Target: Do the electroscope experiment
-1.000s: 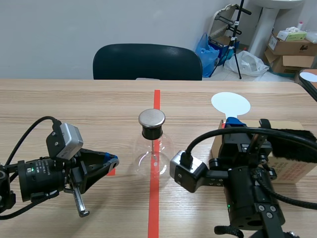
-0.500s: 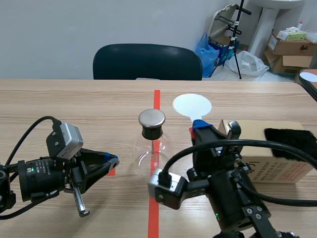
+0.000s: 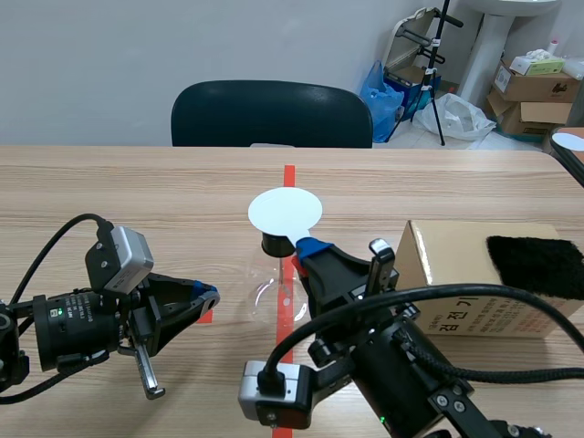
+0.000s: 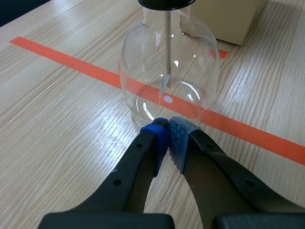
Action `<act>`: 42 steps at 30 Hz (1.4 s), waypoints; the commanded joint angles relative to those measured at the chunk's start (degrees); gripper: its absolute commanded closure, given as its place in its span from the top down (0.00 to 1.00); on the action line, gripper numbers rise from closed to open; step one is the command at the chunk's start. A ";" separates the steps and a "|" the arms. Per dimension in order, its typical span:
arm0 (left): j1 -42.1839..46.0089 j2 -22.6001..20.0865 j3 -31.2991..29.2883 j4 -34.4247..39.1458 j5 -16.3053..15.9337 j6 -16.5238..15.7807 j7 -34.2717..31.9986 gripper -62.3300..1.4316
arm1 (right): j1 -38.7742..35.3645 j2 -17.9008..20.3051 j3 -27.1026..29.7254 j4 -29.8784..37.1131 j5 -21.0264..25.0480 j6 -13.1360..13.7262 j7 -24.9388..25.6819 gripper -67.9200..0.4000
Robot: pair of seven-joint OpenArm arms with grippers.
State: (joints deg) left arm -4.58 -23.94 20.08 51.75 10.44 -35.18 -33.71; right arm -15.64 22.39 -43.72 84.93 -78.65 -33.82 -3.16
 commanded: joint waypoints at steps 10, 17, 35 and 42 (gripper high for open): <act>0.13 0.24 -0.59 1.44 -0.76 -0.09 -1.14 0.05 | 0.39 0.13 0.55 1.42 -0.22 -0.81 0.15 0.02; 0.13 0.24 -0.59 1.44 -0.76 -0.09 -1.14 0.05 | 0.39 0.13 0.55 1.42 -0.22 -0.81 0.15 0.02; 0.13 0.24 -0.59 1.44 -0.76 -0.09 -1.14 0.05 | 0.39 0.13 0.55 1.42 -0.22 -0.81 -2.40 0.02; 0.13 0.24 -0.59 1.44 -0.76 -0.09 -1.14 0.05 | 0.39 0.13 0.55 1.42 -0.22 -0.81 -9.42 0.02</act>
State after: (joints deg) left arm -4.58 -23.97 20.08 51.75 10.44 -35.18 -33.71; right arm -15.64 22.39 -43.72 84.93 -78.65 -33.82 -12.08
